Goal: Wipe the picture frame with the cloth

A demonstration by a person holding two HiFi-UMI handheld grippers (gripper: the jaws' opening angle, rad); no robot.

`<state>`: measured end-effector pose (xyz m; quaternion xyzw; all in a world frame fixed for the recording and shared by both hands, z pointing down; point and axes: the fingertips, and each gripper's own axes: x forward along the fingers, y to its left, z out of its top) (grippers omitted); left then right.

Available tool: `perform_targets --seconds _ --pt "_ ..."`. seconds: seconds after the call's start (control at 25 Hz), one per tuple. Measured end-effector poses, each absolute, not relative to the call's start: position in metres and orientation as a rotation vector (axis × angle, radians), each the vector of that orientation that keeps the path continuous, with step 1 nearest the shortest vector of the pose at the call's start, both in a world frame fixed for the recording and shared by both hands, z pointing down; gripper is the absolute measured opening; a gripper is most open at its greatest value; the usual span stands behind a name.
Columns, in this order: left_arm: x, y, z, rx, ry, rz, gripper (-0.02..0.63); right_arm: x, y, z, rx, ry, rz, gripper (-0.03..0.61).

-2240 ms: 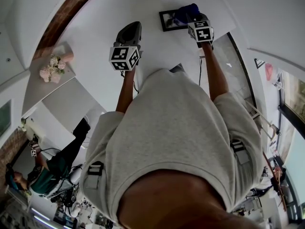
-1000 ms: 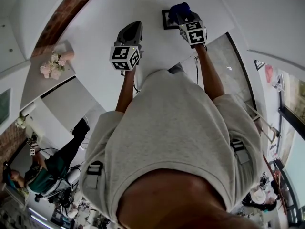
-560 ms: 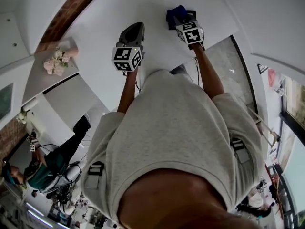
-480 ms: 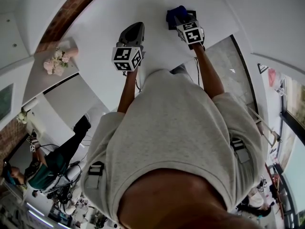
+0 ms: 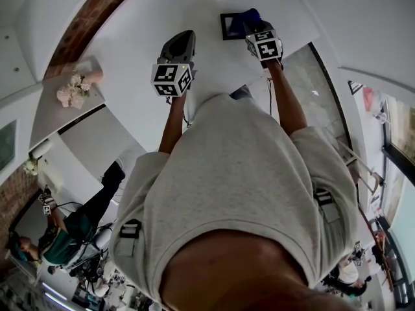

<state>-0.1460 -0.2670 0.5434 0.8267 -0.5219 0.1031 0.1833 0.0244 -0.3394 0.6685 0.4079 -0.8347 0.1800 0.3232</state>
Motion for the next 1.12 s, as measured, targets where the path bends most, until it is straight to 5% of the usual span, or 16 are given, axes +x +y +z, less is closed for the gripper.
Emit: perform_targets --seconds 0.76,1.12 --pt "-0.112 -0.266 0.539 2.387 -1.409 0.295 0.015 0.121 -0.329 0.669 1.257 -2.082 0.533 0.06" --pt "-0.11 -0.26 0.534 2.398 -1.415 0.285 0.015 0.101 -0.319 0.639 1.219 -2.14 0.433 0.06"
